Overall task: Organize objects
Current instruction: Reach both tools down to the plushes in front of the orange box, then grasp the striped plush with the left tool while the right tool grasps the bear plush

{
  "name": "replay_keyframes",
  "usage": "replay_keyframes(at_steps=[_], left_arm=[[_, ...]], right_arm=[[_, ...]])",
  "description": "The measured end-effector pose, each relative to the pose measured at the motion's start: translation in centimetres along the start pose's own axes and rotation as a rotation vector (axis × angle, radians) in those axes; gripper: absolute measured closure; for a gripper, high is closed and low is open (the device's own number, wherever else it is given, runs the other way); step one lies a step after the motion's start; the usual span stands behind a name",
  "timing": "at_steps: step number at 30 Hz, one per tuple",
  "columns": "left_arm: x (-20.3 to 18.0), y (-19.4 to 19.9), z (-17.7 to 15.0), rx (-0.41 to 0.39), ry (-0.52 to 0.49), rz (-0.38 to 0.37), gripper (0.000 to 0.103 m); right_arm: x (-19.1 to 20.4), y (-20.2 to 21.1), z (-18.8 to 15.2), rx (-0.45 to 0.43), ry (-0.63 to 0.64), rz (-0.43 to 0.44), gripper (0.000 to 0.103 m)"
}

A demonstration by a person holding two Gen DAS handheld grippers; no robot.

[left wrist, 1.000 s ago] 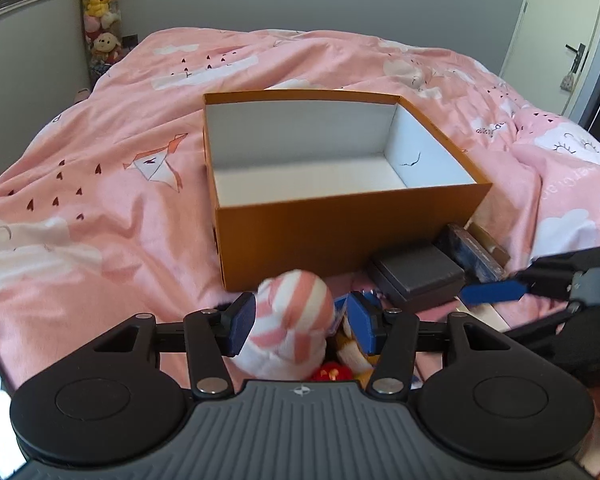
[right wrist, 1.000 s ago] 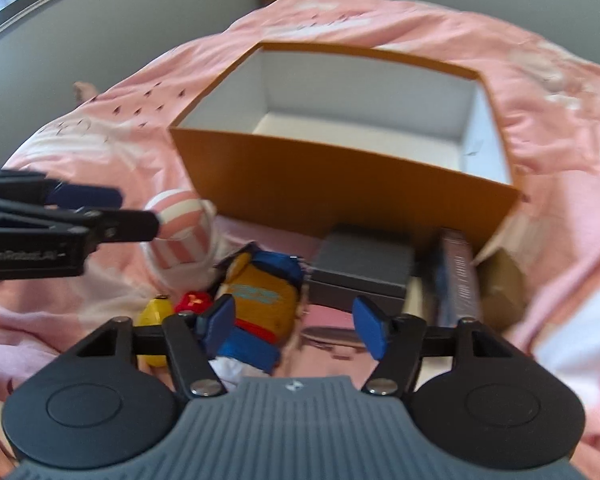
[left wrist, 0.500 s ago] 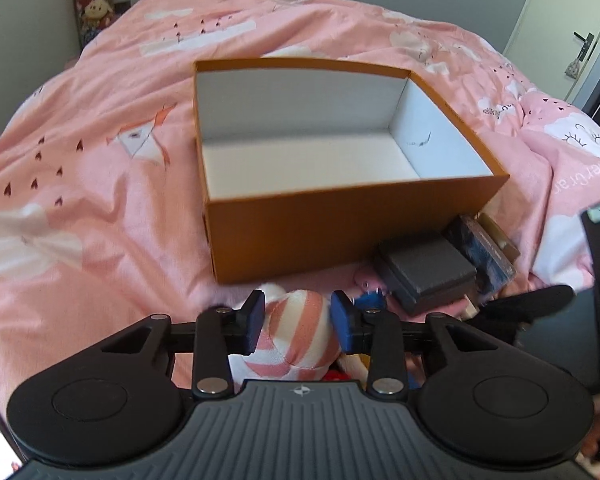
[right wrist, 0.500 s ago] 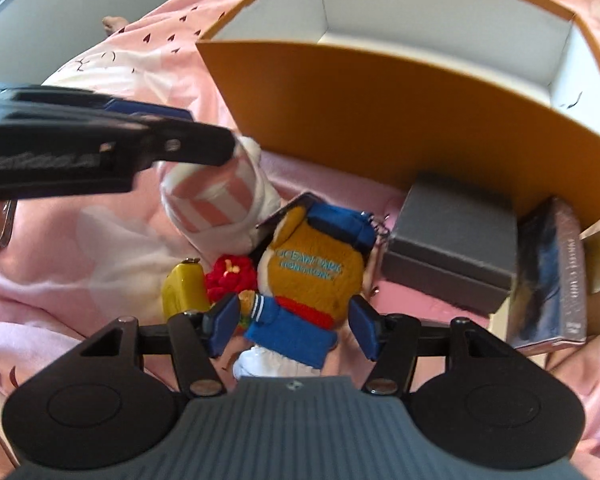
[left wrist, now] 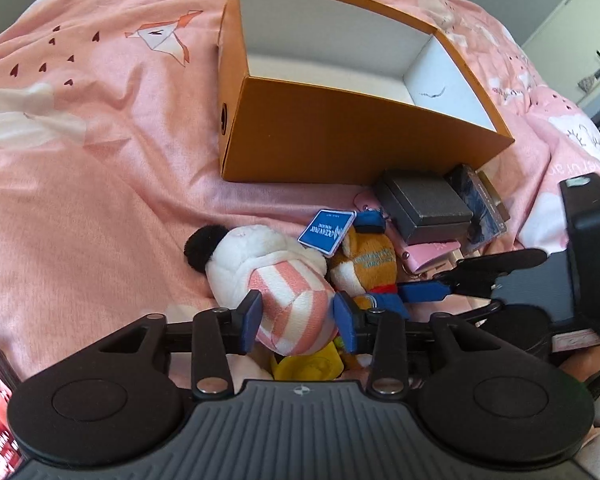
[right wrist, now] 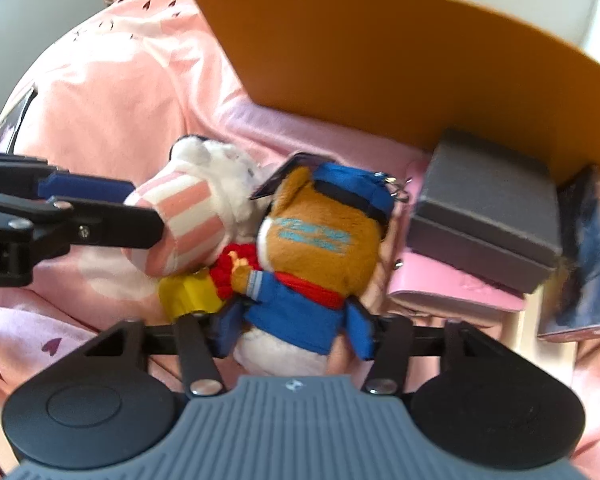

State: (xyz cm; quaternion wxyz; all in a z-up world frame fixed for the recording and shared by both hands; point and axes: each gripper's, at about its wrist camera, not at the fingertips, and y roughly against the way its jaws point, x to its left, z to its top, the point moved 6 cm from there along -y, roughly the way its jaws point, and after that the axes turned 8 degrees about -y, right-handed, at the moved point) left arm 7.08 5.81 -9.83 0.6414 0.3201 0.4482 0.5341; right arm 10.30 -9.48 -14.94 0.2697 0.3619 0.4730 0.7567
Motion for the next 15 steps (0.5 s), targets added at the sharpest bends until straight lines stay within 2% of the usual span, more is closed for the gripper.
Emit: replay_keyframes(at_steps=[3,5,7,10,15], left_arm=[[0.8,-0.1,0.3,0.021,0.039,-0.022,0.046],[1.6,-0.1,0.6,0.031,0.082,-0.045,0.045],[2.4,0.0,1.0,0.024,0.127,-0.067,0.038],[4.0,-0.9,1.3,0.038,0.209,-0.068,0.037],[4.6,-3.2,0.9,0.086,0.274,-0.093,0.033]], right_arm=[[-0.1,1.4,0.2,-0.032,-0.006,0.004,0.057],[-0.3,2.6,0.5,-0.060,-0.011,0.012,0.059],[-0.8,3.8,1.1,-0.089,-0.008,0.016,0.061],[-1.0,5.2,2.0,-0.122,-0.012,0.023,0.061],[-0.9,3.7,3.4,-0.113,-0.016,0.018,0.060]])
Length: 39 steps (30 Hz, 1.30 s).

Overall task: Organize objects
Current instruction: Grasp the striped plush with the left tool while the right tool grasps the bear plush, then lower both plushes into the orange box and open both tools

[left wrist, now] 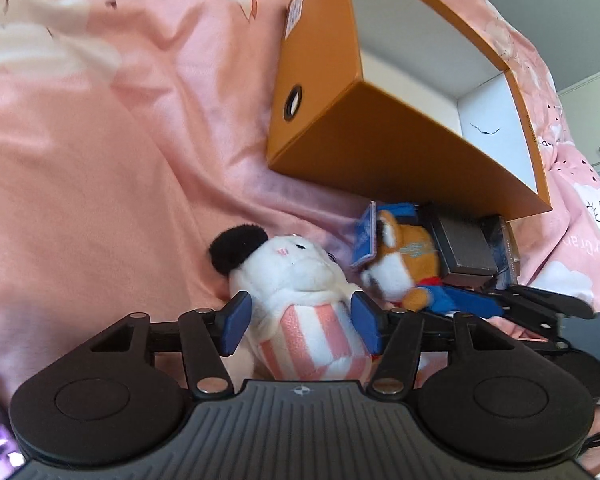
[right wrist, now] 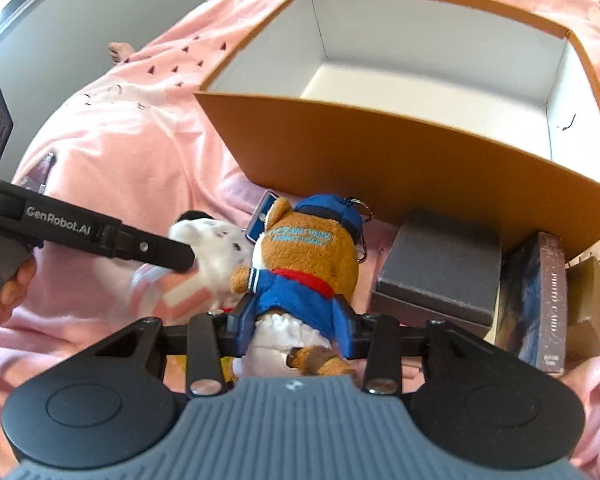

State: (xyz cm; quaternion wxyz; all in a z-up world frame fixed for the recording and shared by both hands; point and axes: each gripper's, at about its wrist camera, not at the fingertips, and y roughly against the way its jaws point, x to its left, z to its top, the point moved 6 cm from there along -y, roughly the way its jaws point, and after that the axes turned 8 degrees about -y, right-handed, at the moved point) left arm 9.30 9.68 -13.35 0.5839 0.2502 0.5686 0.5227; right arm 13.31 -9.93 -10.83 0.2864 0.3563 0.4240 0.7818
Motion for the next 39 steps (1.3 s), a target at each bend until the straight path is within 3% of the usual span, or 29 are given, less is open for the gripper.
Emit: replay_keyframes(at_steps=[6,13,18,24,30,39], left_arm=[[0.5,-1.7,-0.3,0.007,0.034,0.000,0.022],[0.5,-3.5,-0.2,0.024,0.053,-0.016,0.020],[0.3,-3.9,-0.3,-0.001,0.054,-0.021,0.021],[-0.9,-2.5,-1.5,-0.122,-0.013,0.002,0.025],[-2.9,0.7,-1.3,-0.256,-0.119,0.072,0.025],[-7.8,6.2,0.1,-0.447,-0.265,0.065,0.025]], right_arm=[[-0.9,-2.3,-1.0,0.069,-0.050,0.013,0.056],[-0.5,-3.4,-0.6,0.067,-0.026,0.016,0.049],[-0.1,-4.4,-0.4,0.061,-0.004,-0.006,0.053],[0.1,-4.0,-0.6,0.041,0.006,-0.009,0.060],[0.3,-0.9,0.0,-0.022,-0.017,0.038,0.061],[2.1,5.7,2.1,-0.189,0.005,0.074,0.061]])
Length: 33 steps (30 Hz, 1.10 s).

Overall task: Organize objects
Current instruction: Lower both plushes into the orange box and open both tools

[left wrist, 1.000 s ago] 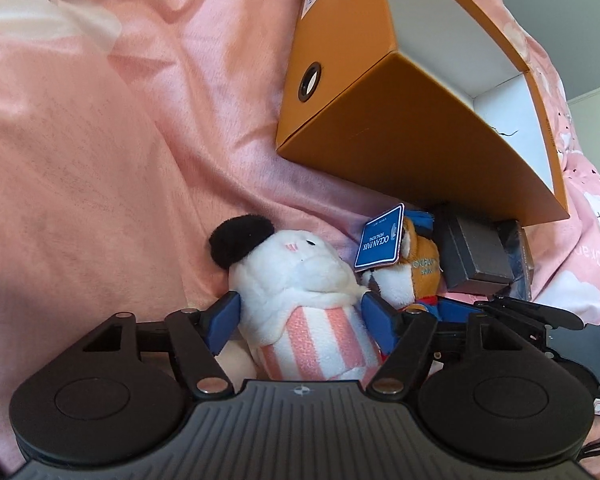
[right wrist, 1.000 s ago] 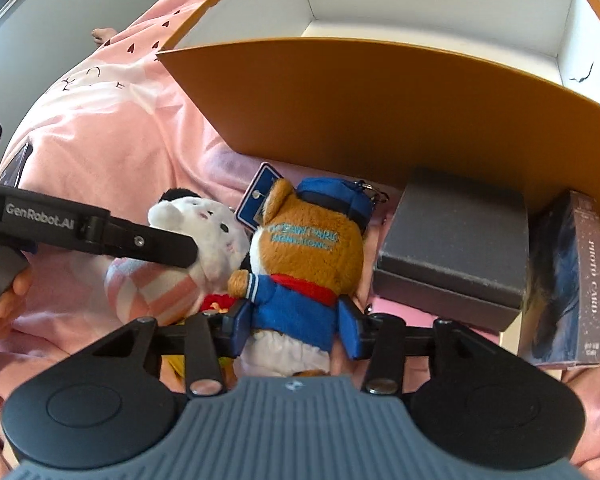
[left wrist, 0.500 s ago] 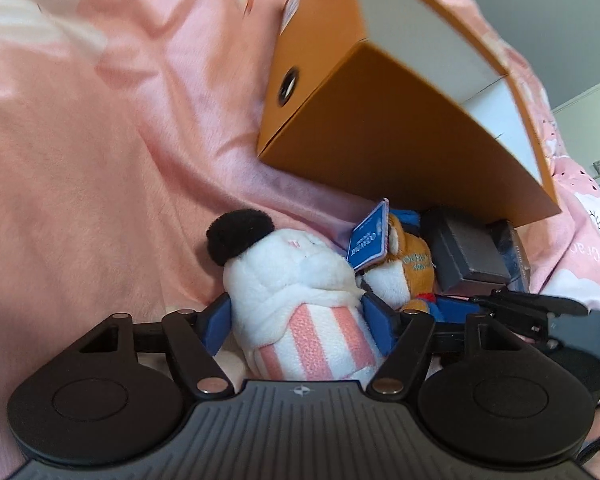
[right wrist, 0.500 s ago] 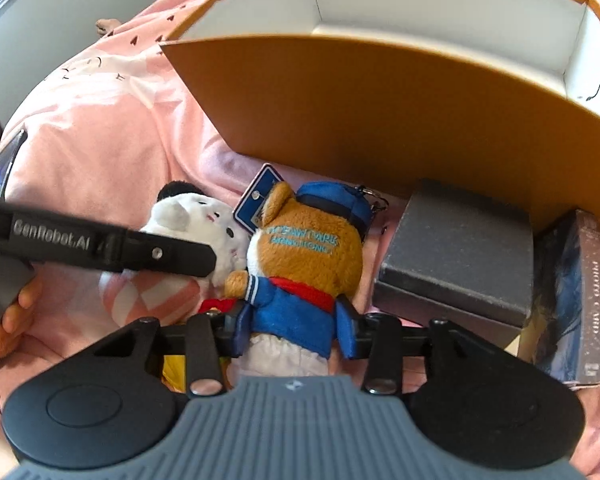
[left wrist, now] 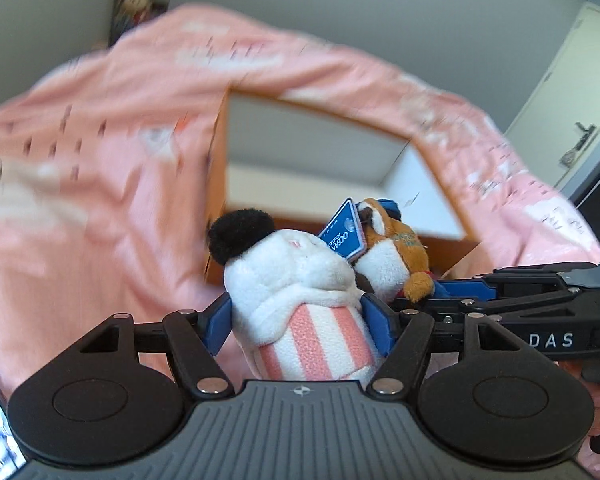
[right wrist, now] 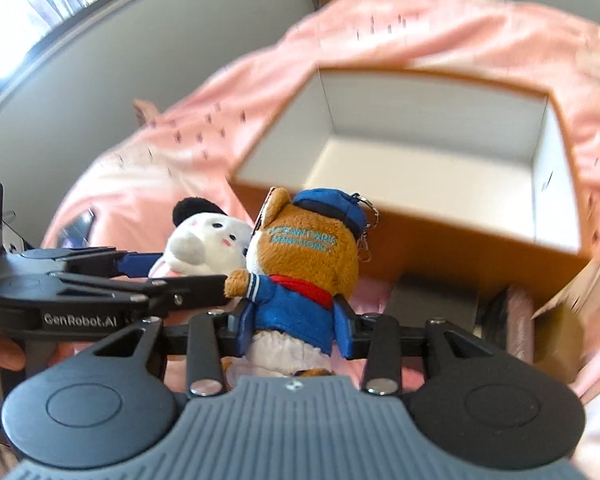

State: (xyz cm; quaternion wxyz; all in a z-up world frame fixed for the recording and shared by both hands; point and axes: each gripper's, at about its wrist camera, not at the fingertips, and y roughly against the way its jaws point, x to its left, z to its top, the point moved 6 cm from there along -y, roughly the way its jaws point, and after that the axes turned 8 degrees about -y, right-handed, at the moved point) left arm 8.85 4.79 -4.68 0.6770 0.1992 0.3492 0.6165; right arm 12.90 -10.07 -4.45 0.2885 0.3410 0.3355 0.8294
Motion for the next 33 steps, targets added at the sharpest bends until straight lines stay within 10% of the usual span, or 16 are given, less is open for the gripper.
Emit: replay_keyframes(at_steps=[13,33], left_arm=[[-2.5,0.4,9.2,-0.192,-0.207,0.053,0.025],[-0.6,-14.0,7.3,0.193,-0.515,0.182,0.025]], right_arm=[[-1.5,6.2,8.6,-0.227,-0.005,0.009,0.061],[-11.2,-10.6,10.1,0.098,-0.368,0.088,0.062]])
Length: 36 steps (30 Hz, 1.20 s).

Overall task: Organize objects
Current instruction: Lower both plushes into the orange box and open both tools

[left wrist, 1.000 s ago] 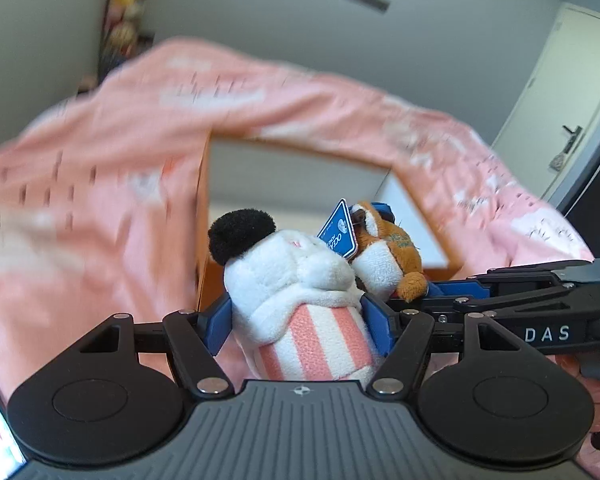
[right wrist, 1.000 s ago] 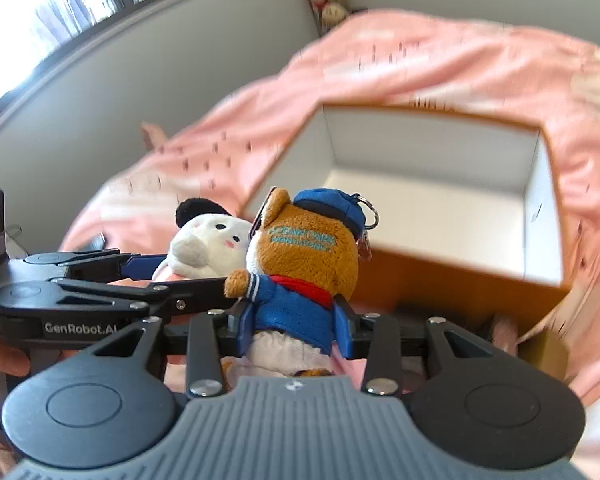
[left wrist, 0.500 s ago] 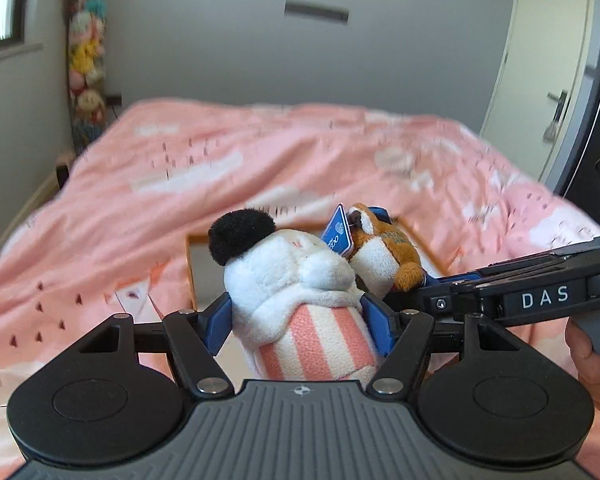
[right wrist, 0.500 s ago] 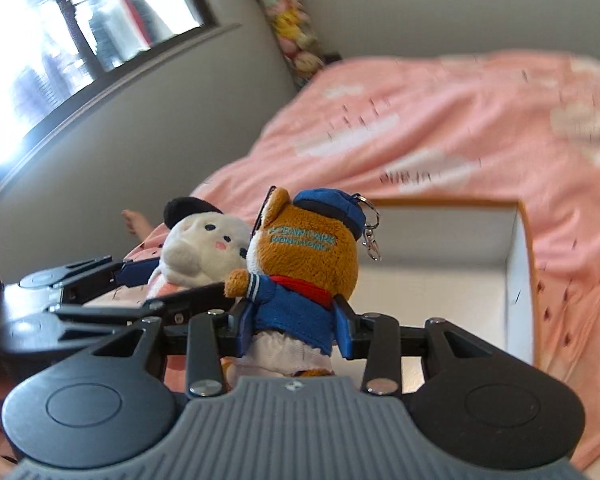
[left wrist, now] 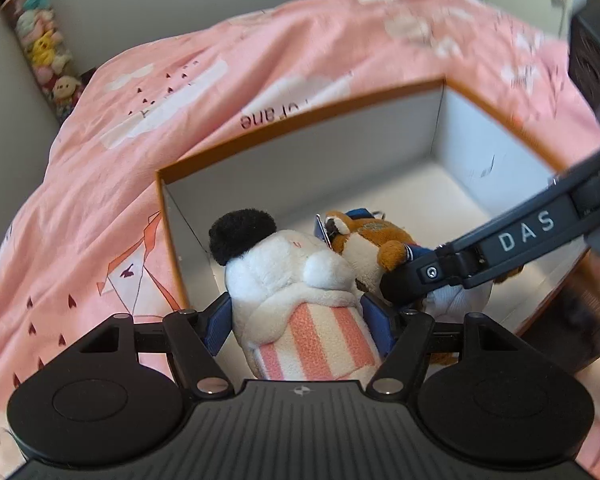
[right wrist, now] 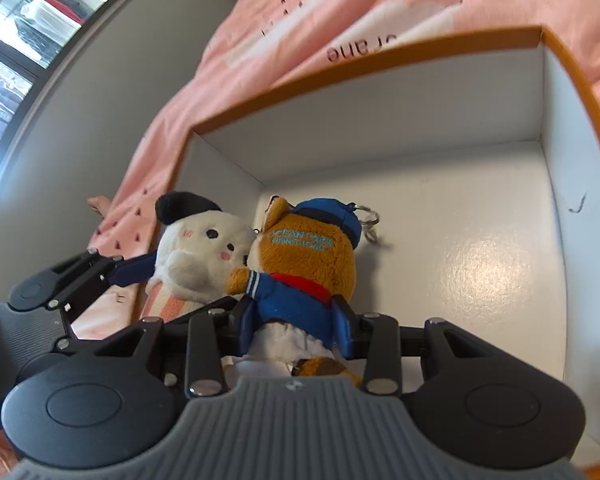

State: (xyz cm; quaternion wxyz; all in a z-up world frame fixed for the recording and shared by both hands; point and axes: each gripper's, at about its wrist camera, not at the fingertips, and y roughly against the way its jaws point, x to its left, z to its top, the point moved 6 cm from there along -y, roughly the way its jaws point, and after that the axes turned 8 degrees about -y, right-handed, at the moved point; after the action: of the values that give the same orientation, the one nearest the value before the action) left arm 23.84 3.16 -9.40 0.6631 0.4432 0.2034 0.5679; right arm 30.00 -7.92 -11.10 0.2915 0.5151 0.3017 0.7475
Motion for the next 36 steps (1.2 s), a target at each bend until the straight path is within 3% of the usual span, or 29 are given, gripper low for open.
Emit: replay_keyframes(at_steps=[4,11,17,22,27,30,32,34,36], left_arm=[[-0.9,-1.2,0.0,0.064,-0.075,0.045,0.024],[-1.1,-2.3,-0.1,0.155,-0.093,0.015,0.020],[-0.7,-1.9,-0.3,0.189,-0.106,-0.059,0.020],[-0.2,-1.0,-0.2,0.199,-0.101,-0.111,0.016],[-0.2,-0.3,-0.5,0.191,-0.115,-0.153,0.016],[0.1,0.1,-0.5,0.169,-0.089,-0.159,0.024],[0.5,0.1,-0.3,0.157,-0.085,-0.152,0.031],[0.5,-0.2,-0.4,0.157,-0.095,-0.136,0.050],[0.4,-0.6,-0.6,0.162,-0.105,-0.126,0.057]], right_arm=[[-0.7,-2.0,0.1,0.041,-0.018,-0.025,0.061],[-0.3,-3.6,0.3,0.099,0.004,-0.031,0.059],[0.3,-4.1,0.0,0.148,0.070,-0.065,0.056],[1.0,-3.9,0.2,0.132,0.168,-0.117,0.044],[1.6,-3.5,0.4,0.126,0.217,-0.120,0.043],[1.5,-3.6,0.6,0.121,0.220,-0.132,0.045],[1.2,-3.9,0.8,0.122,0.208,-0.135,0.053],[0.8,-4.0,0.8,0.126,0.211,-0.149,0.061],[0.7,-4.3,0.8,0.138,0.229,-0.151,0.062]])
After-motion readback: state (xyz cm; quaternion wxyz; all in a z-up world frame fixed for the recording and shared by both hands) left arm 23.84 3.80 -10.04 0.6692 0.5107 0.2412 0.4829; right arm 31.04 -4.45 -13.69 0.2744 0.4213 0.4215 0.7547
